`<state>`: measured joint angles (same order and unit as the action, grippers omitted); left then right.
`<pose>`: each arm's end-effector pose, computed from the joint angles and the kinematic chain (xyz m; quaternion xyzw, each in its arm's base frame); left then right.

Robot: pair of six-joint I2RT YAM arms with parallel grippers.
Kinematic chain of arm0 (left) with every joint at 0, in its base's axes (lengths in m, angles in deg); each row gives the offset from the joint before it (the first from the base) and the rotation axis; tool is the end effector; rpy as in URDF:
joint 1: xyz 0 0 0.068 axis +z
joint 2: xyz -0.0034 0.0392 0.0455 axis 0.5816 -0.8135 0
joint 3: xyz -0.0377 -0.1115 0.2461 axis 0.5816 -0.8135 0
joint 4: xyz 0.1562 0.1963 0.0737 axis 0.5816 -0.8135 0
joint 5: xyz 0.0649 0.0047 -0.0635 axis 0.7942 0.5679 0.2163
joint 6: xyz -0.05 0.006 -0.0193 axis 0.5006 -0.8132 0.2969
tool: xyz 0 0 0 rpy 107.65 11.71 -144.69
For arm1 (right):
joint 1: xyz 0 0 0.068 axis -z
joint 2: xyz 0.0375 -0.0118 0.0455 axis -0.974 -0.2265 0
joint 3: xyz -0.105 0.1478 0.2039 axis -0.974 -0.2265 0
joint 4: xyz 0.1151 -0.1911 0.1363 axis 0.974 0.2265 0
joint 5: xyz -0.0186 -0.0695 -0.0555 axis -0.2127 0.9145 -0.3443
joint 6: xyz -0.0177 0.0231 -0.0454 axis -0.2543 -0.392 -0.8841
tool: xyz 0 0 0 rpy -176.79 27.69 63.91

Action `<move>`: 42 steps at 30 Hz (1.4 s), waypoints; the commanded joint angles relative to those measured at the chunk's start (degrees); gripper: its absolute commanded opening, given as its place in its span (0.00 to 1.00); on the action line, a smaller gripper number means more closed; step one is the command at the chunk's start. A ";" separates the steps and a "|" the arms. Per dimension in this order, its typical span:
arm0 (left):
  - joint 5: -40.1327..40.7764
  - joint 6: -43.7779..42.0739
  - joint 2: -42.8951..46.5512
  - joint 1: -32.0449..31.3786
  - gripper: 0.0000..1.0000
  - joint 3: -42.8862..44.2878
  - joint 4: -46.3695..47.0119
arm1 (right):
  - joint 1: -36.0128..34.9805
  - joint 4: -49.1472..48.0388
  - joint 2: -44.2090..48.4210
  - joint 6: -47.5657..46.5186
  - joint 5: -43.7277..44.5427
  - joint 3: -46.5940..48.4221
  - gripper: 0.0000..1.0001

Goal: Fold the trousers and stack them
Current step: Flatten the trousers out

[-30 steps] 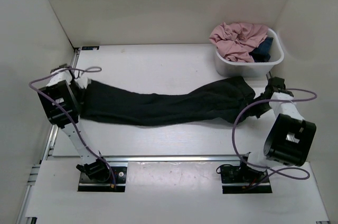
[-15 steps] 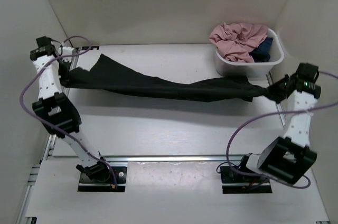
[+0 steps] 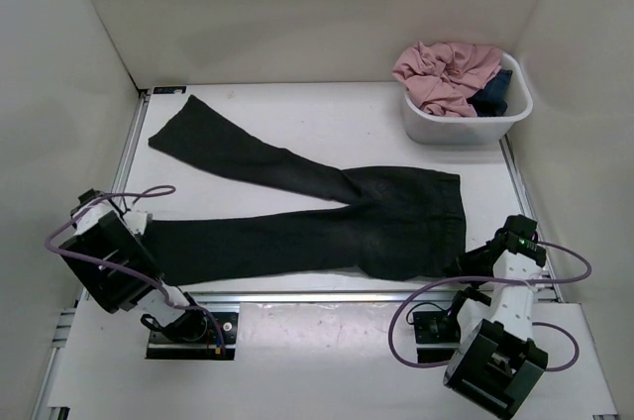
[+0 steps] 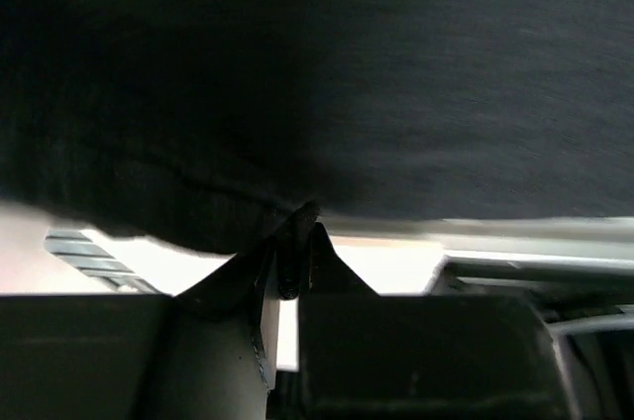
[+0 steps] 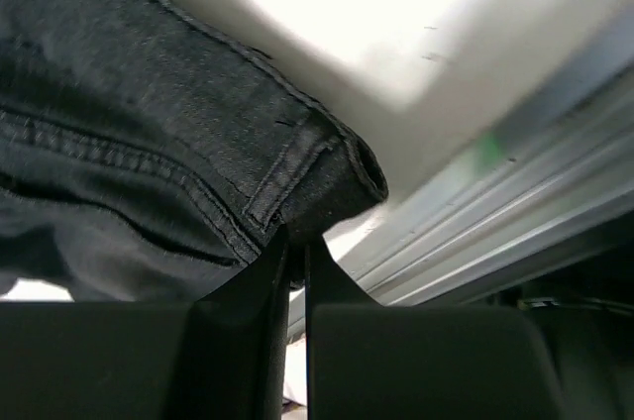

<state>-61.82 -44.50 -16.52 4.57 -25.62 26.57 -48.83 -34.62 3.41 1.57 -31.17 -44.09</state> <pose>0.1647 0.1474 0.1605 -0.0475 -0.9943 -0.0489 0.0816 0.1062 -0.0486 0.1665 0.5282 0.8344 0.1097 0.1129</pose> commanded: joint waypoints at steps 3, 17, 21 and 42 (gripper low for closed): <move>1.30 -1.35 -0.37 6.26 0.14 2.45 8.90 | 0.40 4.16 1.78 1.53 9.82 3.68 0.00; 0.15 -2.49 -1.00 9.61 0.52 6.41 10.40 | 0.40 8.47 -0.24 4.70 21.52 13.17 0.69; -2.12 -2.49 1.82 9.61 0.62 9.39 8.73 | 0.40 9.00 -2.16 2.86 20.04 20.62 0.79; -17.19 25.11 -48.79 -30.02 0.80 80.85 0.01 | -9.70 -11.92 -42.06 -4.53 12.47 42.87 0.78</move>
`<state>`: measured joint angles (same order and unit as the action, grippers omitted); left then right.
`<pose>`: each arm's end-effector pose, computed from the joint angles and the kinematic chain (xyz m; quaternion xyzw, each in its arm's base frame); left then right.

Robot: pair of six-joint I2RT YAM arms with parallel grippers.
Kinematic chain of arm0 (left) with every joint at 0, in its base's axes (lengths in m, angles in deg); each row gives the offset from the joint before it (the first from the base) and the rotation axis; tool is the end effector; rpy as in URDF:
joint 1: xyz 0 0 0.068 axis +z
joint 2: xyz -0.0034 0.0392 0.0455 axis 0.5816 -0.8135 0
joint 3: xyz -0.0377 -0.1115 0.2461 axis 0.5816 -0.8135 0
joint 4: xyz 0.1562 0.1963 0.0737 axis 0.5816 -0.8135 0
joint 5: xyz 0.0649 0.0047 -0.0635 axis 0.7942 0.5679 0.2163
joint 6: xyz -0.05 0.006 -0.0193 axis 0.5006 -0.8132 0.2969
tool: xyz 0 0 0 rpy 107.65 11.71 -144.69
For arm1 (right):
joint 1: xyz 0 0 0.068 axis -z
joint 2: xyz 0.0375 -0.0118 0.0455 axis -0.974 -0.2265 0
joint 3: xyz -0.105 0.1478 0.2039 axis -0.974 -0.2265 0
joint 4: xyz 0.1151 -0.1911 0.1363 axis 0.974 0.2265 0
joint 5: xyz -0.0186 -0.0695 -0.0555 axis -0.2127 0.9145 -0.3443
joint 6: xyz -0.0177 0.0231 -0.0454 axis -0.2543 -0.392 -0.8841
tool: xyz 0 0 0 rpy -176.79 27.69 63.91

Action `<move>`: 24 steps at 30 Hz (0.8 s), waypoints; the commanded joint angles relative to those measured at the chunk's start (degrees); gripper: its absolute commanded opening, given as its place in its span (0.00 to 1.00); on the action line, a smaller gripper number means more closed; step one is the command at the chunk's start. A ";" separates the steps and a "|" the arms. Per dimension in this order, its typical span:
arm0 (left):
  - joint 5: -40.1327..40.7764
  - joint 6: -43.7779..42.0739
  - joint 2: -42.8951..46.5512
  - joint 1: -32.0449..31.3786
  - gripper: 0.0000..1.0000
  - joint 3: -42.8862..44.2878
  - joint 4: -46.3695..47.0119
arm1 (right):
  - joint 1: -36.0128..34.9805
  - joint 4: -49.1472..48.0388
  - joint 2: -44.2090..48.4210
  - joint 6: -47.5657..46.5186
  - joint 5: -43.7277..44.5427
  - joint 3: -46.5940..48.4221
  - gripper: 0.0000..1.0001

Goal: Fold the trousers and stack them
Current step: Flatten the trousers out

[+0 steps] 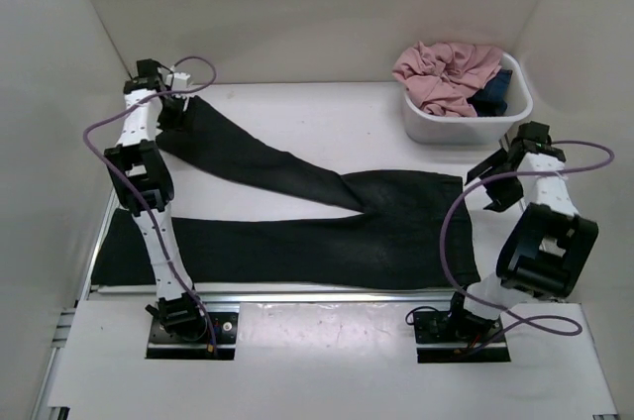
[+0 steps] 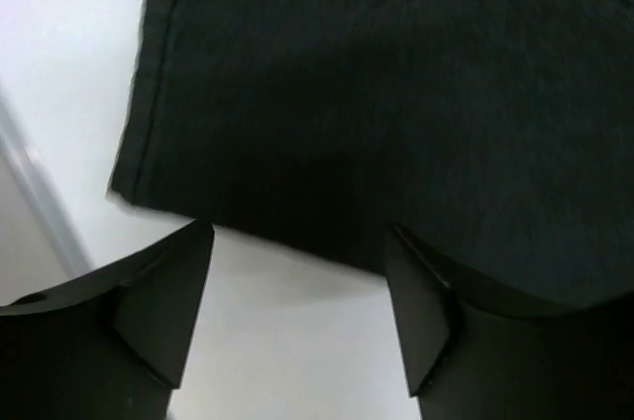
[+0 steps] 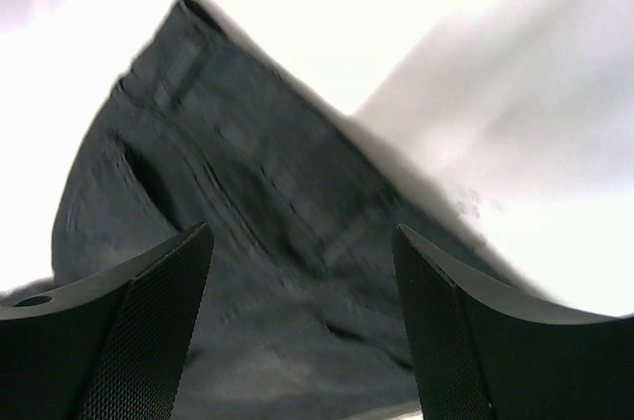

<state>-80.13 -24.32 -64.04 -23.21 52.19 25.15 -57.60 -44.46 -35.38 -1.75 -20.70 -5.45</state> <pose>0.4878 0.1019 0.2313 0.1234 0.9648 0.0085 0.2323 0.2787 -0.0970 0.2410 0.4426 0.8727 0.0363 0.2029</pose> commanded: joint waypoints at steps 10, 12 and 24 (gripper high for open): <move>16.79 4.14 -6.91 -7.97 0.77 -7.76 12.79 | -6.99 -5.77 -15.40 2.03 2.00 9.94 0.79; 17.68 3.53 -6.30 -7.97 0.64 -11.97 12.79 | -7.79 -5.25 -18.21 3.08 2.61 11.18 0.79; 12.42 0.45 16.79 -7.35 0.49 -45.46 16.13 | -7.80 -7.27 -25.33 9.25 4.03 4.34 0.15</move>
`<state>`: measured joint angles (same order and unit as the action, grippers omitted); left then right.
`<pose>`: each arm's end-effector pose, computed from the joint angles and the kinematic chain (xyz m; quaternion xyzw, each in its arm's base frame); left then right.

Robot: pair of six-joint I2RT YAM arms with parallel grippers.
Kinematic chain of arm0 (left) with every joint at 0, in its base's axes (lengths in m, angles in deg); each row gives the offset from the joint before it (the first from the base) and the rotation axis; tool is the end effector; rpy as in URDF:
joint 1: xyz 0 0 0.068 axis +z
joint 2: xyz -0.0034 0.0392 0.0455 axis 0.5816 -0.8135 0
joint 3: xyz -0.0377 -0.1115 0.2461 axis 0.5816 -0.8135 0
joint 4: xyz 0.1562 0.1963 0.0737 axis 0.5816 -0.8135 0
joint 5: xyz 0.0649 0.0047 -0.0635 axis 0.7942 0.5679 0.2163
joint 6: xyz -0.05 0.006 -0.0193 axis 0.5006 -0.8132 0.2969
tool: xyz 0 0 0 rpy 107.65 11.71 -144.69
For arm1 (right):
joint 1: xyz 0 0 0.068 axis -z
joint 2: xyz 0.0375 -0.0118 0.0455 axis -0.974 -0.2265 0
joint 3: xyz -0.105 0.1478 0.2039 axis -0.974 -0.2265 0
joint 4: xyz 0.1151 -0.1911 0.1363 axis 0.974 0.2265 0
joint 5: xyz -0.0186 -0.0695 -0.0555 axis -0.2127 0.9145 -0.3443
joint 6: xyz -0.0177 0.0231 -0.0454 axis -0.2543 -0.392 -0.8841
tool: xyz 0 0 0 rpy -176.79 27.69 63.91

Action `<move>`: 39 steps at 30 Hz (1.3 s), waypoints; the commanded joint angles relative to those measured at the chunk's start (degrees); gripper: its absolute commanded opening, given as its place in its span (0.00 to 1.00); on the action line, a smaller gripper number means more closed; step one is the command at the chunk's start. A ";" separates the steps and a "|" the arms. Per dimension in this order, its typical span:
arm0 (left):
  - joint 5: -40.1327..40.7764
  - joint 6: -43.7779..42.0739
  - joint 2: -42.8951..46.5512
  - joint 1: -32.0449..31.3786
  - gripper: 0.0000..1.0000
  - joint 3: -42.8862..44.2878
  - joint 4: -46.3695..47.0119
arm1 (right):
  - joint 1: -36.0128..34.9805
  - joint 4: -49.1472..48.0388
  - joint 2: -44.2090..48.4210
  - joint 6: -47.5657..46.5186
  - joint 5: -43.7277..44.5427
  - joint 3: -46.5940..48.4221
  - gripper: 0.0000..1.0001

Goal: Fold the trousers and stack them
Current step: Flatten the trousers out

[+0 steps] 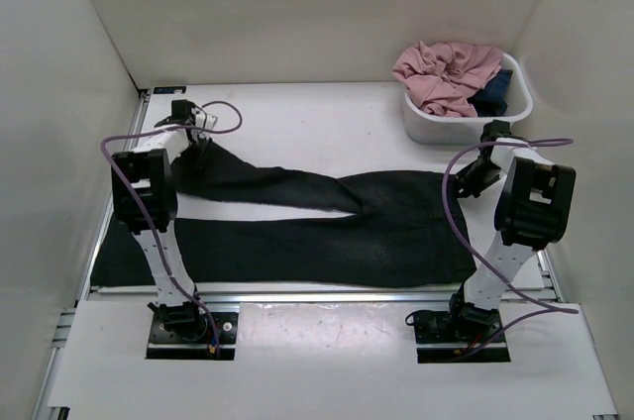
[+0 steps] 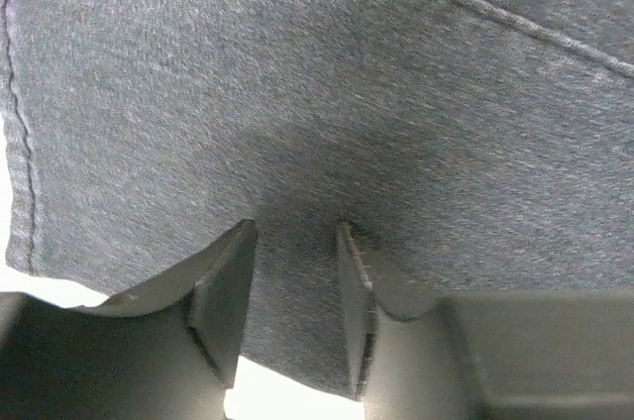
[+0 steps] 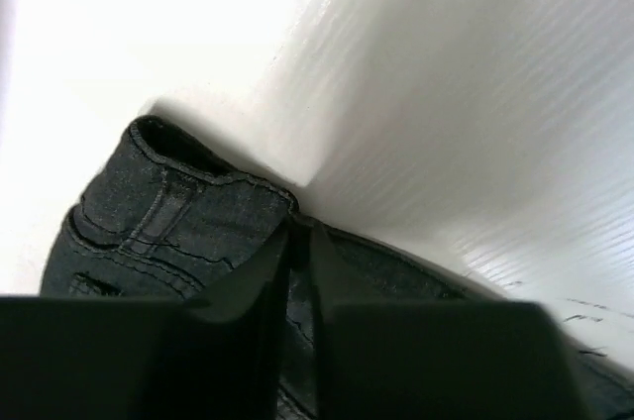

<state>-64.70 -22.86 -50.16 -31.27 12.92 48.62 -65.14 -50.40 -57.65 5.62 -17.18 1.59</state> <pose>0.4271 0.0368 0.1572 0.1508 0.9646 0.1128 0.1846 0.3535 -0.0752 0.1583 0.4514 0.8831 0.0122 0.1272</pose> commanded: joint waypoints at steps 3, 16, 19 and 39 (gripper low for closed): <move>-7.06 -0.15 8.45 2.81 0.59 -4.80 -7.34 | -0.26 -1.32 -2.54 1.01 1.38 -4.20 0.07; -8.66 14.35 -19.45 4.05 0.85 42.29 -12.27 | -2.71 2.45 -0.08 -8.31 5.69 -1.66 0.00; -5.26 18.04 -23.49 4.58 0.91 45.03 -10.43 | -3.24 3.86 0.45 -8.92 7.18 -0.52 0.00; -5.91 11.47 -21.32 8.01 0.20 30.37 -9.81 | -4.30 4.92 1.33 -5.68 8.07 -0.34 0.00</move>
<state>-71.24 -5.94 -71.32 -20.80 46.62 43.12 -69.18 -49.59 -56.65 -0.55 -10.23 1.22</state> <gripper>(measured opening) 0.297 0.060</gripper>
